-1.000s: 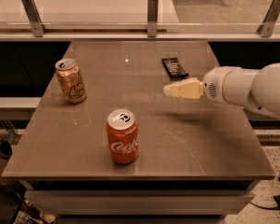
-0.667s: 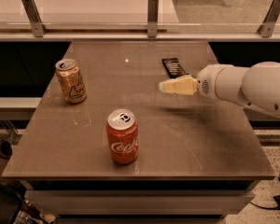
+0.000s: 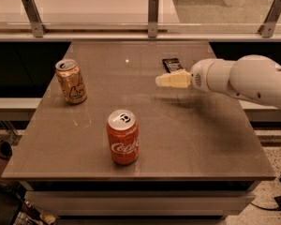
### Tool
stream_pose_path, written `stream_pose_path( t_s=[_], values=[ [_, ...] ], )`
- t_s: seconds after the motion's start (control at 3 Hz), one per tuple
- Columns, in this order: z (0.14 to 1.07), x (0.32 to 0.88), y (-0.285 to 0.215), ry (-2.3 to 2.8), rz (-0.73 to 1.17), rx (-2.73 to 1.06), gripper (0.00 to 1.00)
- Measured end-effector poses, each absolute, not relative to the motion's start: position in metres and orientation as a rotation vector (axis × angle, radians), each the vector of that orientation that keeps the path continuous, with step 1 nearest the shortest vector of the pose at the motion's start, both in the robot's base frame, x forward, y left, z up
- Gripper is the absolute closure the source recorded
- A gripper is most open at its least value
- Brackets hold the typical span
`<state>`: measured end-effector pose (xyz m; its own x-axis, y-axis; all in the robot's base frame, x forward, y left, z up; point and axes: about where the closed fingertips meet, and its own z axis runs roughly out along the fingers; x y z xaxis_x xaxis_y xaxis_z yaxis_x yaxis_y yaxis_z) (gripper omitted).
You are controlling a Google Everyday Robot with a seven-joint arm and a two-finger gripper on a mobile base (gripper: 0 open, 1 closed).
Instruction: Move rxbar chocolate near coke can
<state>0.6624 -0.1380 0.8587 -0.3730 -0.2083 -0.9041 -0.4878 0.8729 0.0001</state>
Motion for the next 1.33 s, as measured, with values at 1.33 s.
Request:
stream_pose_path(
  t_s=[1.33],
  values=[
    [0.83,0.697,-0.162,2.008,0.259,-0.476,0.0]
  ],
)
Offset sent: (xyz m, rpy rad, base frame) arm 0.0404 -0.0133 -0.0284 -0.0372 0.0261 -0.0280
